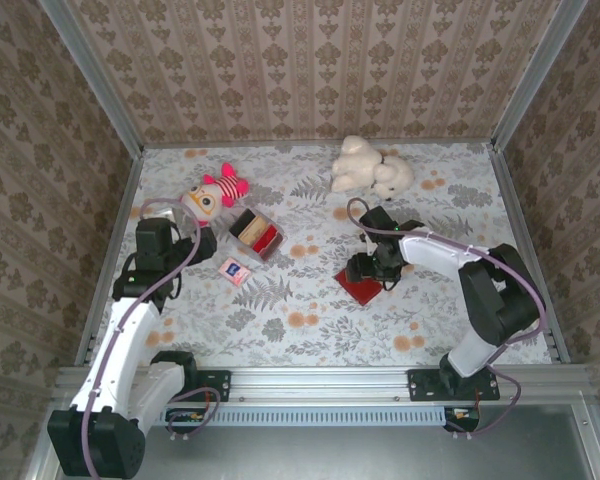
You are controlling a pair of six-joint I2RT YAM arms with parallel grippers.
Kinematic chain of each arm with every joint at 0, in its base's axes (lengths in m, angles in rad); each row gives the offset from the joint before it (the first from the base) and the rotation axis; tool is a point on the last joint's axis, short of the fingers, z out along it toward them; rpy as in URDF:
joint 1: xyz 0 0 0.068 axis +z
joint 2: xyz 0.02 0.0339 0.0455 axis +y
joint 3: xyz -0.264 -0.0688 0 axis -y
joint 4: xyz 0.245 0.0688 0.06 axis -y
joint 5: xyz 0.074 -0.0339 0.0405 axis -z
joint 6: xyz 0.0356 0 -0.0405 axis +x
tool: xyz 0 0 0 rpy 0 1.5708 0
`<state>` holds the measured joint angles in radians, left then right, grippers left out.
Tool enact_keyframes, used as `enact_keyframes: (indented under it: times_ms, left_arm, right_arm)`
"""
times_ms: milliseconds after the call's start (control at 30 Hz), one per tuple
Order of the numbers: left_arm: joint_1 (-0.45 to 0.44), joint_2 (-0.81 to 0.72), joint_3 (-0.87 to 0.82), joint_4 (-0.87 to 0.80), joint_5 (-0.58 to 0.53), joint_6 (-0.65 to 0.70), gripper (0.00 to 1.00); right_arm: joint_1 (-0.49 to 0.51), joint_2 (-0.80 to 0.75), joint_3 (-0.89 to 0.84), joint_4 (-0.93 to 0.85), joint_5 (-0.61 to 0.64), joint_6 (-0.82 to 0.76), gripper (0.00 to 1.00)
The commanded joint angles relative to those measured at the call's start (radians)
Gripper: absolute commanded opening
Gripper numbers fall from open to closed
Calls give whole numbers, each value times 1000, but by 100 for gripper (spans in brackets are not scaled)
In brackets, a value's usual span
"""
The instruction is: Take the credit cards out of the card holder
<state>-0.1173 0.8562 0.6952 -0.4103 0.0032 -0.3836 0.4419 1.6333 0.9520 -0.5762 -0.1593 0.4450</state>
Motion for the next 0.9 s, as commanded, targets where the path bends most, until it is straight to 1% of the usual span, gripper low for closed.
enact_keyframes:
  times_ms: [0,67,100,233,333,400,433,500,567,633,667,733,867]
  left_arm:
    - [-7,-4,-42,100,160,-89,100]
    - [-24,13,-45,111,182,-125,100]
    - [-40,25,-44,112,185,-146,100]
    - [-140,79,-36,129,178,-225,99]
    - [-266,149,-33,189,184,-292,98]
    - [-369,211,-22,236,191,-344,96]
    - [-410,244,-13,257,201,-362,95]
    - [-496,320,23,282,211,-396,92]
    - [-571,396,68,286,208,-426,90]
    - [-634,471,122,283,209,-471,86]
    - [-659,514,150,281,217,-491,85]
    - [-694,591,188,281,236,-526,78]
    - [-721,698,194,351,282,-593,67]
  right_arm:
    - [-11,-48,-51,32,-51,96,73]
    - [-11,-82,-86,33,-66,127,73]
    - [-10,-100,-104,72,-86,148,72]
    - [15,-162,-162,136,-154,208,68]
    - [37,-187,-198,231,-219,221,68]
    - [38,-174,-192,241,-241,217,67]
    - [38,-167,-185,228,-230,211,66]
    - [38,-169,-168,182,-164,195,66]
    - [38,-180,-154,141,-103,180,66]
    - [37,-189,-146,120,-70,163,66]
    - [37,-192,-147,120,-70,157,63]
    - [37,-193,-151,127,-80,153,60]
    - [37,-185,-170,145,-86,157,54]
